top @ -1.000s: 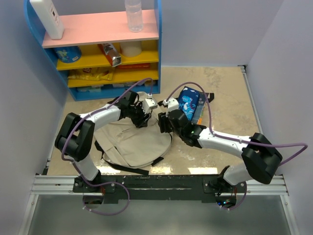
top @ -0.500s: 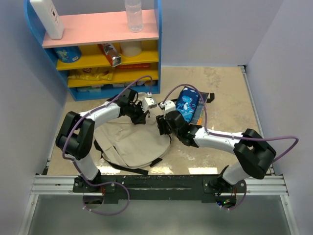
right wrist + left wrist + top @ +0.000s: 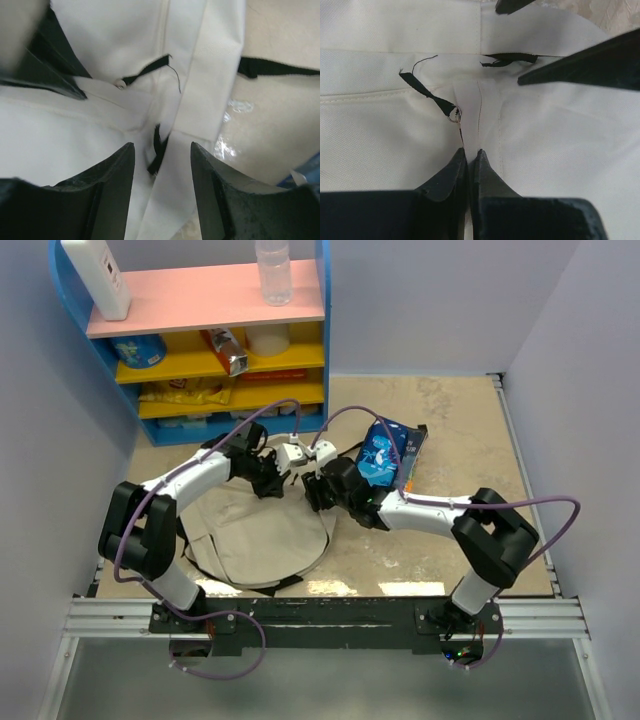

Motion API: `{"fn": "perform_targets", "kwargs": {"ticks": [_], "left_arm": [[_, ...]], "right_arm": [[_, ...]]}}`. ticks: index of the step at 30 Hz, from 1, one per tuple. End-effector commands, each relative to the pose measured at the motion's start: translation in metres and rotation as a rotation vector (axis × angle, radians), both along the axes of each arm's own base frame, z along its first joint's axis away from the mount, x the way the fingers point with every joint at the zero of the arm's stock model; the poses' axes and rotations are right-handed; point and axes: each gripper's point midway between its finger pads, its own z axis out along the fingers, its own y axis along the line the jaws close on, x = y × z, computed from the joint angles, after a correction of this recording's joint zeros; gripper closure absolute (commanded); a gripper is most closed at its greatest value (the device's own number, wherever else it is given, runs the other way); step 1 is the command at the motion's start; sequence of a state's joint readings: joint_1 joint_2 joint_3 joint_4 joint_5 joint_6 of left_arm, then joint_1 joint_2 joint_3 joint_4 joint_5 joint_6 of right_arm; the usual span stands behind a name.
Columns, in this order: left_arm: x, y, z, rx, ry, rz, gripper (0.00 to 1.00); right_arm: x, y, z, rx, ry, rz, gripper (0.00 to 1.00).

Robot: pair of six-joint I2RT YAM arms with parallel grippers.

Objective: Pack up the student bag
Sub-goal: Unzip the student bag at the center of the board.

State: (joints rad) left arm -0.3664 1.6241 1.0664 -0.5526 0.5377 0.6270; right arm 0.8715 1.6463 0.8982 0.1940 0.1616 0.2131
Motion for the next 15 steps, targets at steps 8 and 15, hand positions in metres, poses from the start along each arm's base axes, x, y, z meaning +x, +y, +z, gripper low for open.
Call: {"fn": "perform_targets", "kwargs": {"ticks": [8, 15], "left_arm": [[-0.003, -0.002, 0.014, -0.033, -0.048, -0.034, 1.0], [-0.003, -0.002, 0.018, -0.04, -0.058, -0.031, 1.0]], "right_arm": [[0.005, 0.037, 0.005, 0.075, -0.007, 0.097, 0.54], [0.009, 0.038, -0.006, 0.047, -0.006, 0.101, 0.59]]}}
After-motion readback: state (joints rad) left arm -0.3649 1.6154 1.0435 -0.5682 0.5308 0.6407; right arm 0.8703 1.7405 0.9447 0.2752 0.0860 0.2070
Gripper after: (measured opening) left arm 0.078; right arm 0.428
